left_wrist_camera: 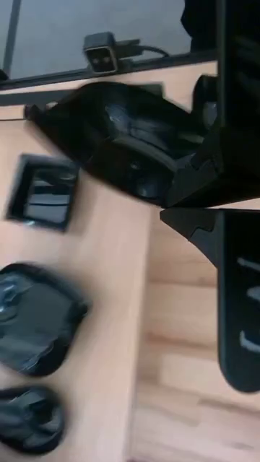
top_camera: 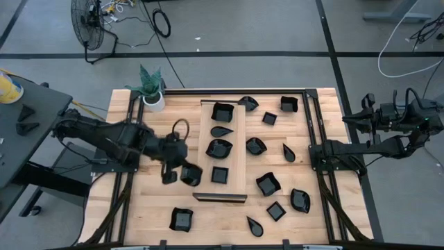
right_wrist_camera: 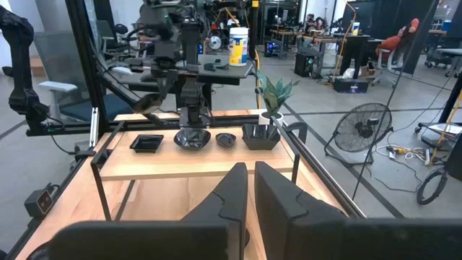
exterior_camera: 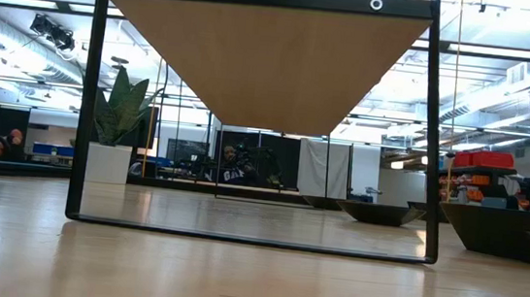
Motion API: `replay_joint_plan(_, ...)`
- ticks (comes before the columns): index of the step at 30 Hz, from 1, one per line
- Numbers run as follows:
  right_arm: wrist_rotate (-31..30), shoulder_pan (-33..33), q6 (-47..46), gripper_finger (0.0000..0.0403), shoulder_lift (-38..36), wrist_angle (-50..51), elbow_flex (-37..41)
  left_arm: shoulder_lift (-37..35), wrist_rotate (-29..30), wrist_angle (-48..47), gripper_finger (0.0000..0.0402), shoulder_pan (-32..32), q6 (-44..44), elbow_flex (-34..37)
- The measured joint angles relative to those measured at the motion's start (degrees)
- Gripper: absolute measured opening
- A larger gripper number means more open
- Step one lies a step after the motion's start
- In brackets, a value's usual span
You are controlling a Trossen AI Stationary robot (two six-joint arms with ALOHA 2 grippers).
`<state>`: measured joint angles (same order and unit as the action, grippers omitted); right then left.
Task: Pick & Place Mini shaped plates
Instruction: Stack the leaf shaped plate on top of the leaf shaped plate on the shelf
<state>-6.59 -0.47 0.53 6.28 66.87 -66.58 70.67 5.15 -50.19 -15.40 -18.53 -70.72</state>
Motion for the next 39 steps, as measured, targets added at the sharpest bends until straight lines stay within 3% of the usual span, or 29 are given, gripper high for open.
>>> replay_joint_plan(10,0.0,0.0,0.0,0.0034,0.0,0.0,0.0,0.0,-6.7,4.5,0.0001,14.2,12.5,0.0)
replay_joint_plan(18,0.0,0.0,0.0,0.0034,0.0,0.0,0.0,0.0,-14.1,11.2,0.0001,22.0,22.7,0.0)
replay_joint_plan(26,0.0,0.0,0.0,0.0034,0.0,0.0,0.0,0.7,-20.7,16.6,0.0001,26.1,30.9,0.0)
replay_joint_plan(39,0.0,0.0,0.0,0.0034,0.1,0.0,0.0,10.1,-23.3,17.3,0.0002,30.1,31.2,-7.2)
